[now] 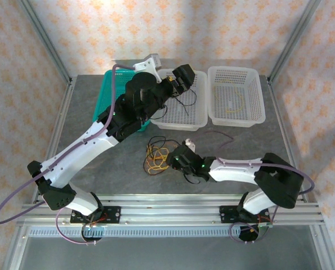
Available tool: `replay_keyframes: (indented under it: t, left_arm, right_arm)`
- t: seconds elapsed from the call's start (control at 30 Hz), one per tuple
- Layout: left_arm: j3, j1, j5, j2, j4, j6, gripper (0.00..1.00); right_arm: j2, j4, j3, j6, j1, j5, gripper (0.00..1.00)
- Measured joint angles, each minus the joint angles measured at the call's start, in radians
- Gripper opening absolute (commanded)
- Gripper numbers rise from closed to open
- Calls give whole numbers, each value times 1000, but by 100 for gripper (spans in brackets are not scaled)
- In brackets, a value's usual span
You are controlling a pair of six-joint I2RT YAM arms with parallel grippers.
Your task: Untangle the cables
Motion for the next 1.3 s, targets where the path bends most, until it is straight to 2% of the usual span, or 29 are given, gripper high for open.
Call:
replay_keyframes:
  t: [0.33,0.6,0.83,1.1,1.3]
  left_arm:
    - [-2,0,-2,0,23,3,99]
    - [-22,0,-2,-7,45,3,99]
    - [-97,0,-15,-50,48,22,99]
    - [-501,0,-93,-299,34,85,99]
    - [-708,8,-103,-449,13,117,99]
  right_arm:
    - [94,8,61,39,-8,0,27]
    - [122,7,64,47,-8,4,0]
    - [96,-12,66,14,-8,28,0]
    - [-48,-25,55,-160,-8,42,0]
    - [-129,-19,17,-280,-35,2,0]
